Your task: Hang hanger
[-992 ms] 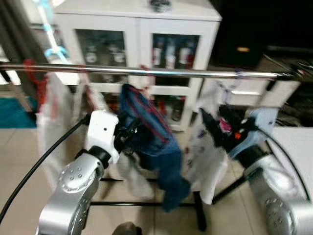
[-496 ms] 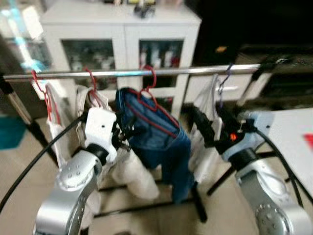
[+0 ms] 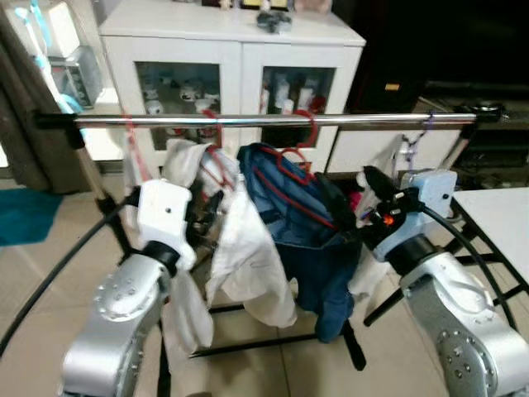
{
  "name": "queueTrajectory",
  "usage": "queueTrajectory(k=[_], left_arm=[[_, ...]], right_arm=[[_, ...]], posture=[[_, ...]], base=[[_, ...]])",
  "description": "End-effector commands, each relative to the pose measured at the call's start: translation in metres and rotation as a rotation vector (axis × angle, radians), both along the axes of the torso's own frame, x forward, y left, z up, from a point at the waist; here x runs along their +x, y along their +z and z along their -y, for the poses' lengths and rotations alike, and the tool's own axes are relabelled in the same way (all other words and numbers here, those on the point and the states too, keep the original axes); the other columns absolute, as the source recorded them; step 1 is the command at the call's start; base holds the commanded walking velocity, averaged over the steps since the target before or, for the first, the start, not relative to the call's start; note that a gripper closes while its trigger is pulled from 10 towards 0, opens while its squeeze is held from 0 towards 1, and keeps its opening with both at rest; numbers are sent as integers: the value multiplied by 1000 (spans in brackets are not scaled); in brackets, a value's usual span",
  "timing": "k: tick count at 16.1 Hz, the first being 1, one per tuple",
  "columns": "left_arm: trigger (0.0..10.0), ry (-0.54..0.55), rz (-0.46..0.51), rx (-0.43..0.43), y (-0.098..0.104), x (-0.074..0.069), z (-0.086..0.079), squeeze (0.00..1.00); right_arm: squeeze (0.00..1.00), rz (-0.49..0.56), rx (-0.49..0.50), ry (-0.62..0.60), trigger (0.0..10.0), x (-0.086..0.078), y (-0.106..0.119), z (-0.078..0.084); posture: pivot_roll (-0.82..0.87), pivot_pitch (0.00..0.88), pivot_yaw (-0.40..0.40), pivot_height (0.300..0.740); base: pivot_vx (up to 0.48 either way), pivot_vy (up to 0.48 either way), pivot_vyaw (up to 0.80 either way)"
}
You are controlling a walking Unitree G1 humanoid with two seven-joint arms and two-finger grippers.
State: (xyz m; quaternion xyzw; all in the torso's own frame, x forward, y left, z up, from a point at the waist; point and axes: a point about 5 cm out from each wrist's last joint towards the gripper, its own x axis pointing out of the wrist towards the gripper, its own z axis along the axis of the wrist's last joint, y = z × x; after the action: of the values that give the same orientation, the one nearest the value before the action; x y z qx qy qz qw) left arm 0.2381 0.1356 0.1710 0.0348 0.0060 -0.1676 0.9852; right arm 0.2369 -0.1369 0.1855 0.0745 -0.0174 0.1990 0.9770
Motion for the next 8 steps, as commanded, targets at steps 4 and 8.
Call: queueTrajectory(k=[4, 8], left_arm=[[10000, 15, 12, 31, 4, 2, -5, 0], [10000, 42, 26, 85, 6, 3, -9, 0]], right_arm=[[1000, -8, -50, 11, 10000, 7, -6, -7], [1000, 20, 34, 40, 10000, 10, -5, -15]], posture=[[133, 0, -41, 740], [151, 0, -52, 740]], base=[[0, 123, 800], [0, -120, 800]])
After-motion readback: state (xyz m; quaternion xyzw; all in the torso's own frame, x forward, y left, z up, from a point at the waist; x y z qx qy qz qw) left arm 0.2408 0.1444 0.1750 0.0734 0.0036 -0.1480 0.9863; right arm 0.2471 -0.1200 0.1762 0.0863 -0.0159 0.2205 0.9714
